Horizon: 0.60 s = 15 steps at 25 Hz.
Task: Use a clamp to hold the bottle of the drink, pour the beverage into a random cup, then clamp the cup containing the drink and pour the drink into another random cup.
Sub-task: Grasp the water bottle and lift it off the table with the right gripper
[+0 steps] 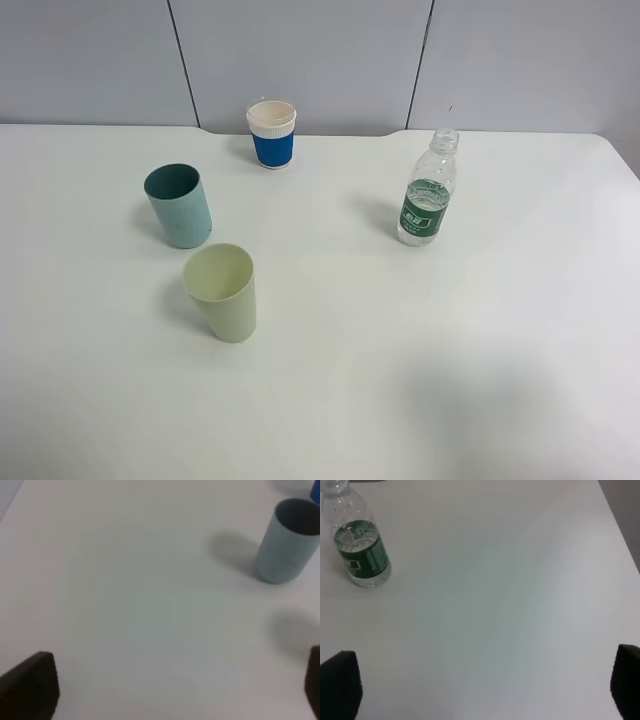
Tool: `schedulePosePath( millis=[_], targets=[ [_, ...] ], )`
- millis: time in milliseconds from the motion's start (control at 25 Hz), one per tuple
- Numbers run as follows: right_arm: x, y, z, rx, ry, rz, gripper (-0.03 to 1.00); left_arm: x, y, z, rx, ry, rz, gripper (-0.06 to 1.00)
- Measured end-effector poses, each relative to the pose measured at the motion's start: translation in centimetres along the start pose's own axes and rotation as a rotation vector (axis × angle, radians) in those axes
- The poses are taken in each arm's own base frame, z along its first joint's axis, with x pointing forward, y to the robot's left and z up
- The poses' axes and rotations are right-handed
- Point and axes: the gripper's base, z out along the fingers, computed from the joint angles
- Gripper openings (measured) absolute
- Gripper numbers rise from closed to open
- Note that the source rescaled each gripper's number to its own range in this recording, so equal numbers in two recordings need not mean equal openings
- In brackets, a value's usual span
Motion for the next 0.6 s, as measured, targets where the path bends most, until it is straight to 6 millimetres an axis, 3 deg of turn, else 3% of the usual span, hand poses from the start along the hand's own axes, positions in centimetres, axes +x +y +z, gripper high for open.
schedulePosePath(
  millis=[320,600],
  targets=[
    [-0.3,0.0,-0.1,0.001,-0.008,0.0,1.0,0.0,0.0,0.0,0.0,0.0,0.0,1.0],
    [-4.1,-0.2,1.4,-0.011,-0.002,0.008,1.0,0.0,0.0,0.0,0.0,0.0,0.0,1.0]
  ],
)
